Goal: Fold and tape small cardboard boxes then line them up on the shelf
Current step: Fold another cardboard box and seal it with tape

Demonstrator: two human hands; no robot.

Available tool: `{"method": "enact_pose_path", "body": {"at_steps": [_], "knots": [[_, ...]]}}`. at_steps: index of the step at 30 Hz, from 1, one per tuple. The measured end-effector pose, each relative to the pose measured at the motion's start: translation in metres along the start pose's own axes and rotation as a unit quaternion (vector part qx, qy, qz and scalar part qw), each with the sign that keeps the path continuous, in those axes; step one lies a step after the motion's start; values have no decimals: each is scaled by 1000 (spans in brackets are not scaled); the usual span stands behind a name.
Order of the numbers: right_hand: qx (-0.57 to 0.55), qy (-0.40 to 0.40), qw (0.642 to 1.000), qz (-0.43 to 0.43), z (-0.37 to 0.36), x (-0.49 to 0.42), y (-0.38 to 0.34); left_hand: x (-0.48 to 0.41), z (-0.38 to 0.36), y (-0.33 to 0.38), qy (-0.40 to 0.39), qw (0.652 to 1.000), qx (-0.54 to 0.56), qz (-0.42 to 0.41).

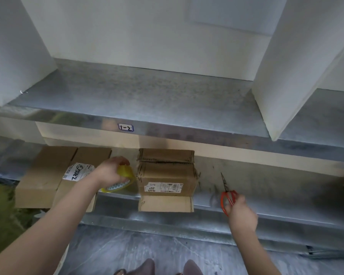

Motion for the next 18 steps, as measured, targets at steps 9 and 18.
{"method": "enact_pose_path", "body": {"at_steps": [9, 18], "knots": [[-55, 91, 994, -1, 15, 101, -21, -12, 15, -15, -46, 996, 1, -80], [-153, 115, 981, 42, -7, 205, -108, -23, 23, -17, -77, 986, 22, -146]]}}
Point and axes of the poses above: each hand's wrist, its own x-axis away from the middle knuckle, its own z-axis out of the back of the hand, y = z × x, the point moved 1 cm from there along -x, towards the middle knuckle, and after that the axes turned 8 degrees about -z, right-handed, at the moved point
